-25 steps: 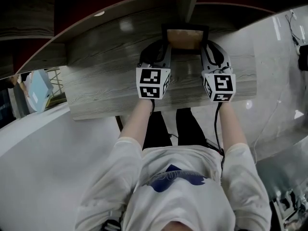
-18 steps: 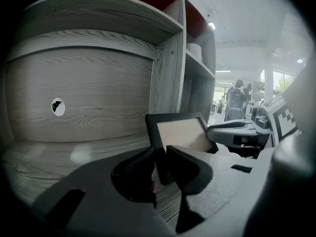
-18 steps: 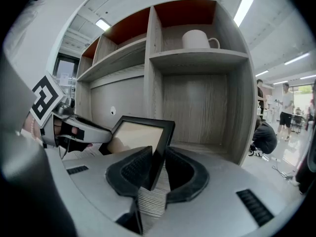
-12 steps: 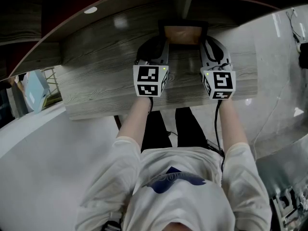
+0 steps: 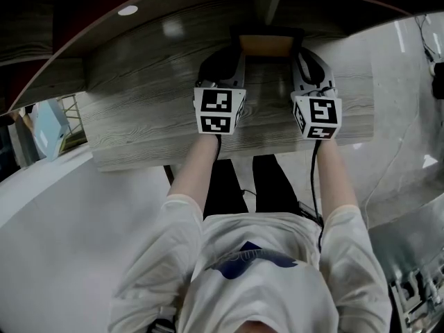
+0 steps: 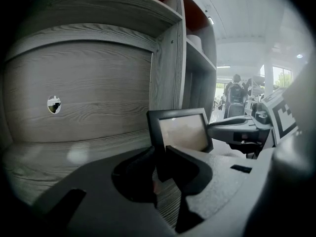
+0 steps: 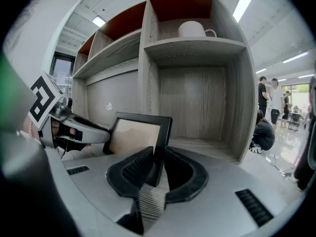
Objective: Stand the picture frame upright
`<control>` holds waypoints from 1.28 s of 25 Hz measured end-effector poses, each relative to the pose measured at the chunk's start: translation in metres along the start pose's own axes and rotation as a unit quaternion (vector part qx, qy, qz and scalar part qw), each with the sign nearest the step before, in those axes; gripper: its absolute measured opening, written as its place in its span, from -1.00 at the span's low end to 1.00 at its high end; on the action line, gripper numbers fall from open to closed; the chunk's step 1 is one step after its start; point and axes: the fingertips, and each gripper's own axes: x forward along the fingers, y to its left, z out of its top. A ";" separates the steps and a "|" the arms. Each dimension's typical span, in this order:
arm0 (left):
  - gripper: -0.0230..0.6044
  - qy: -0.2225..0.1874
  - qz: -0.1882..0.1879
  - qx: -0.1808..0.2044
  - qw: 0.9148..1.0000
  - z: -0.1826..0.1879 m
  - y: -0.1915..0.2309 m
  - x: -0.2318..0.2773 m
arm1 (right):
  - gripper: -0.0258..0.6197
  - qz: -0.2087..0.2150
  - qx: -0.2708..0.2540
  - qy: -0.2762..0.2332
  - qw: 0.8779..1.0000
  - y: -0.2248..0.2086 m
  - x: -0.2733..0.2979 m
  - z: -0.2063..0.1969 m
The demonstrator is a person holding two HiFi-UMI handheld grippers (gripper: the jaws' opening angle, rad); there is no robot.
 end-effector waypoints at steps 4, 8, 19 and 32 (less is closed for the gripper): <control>-0.70 0.003 0.002 0.001 1.000 -0.001 0.002 0.004 | -0.73 -0.003 -0.003 0.002 1.000 -0.002 0.004 -0.001; -0.76 0.003 0.006 0.004 1.000 0.000 0.003 0.008 | -0.76 -0.008 -0.003 0.004 1.000 -0.007 0.008 -0.002; -0.77 0.001 0.010 0.011 1.000 0.003 0.007 0.013 | -0.79 -0.010 -0.002 0.004 1.000 -0.009 0.011 -0.003; -0.78 0.003 0.014 0.027 1.000 0.001 0.007 0.011 | -0.80 -0.027 -0.006 0.009 1.000 -0.012 0.009 -0.006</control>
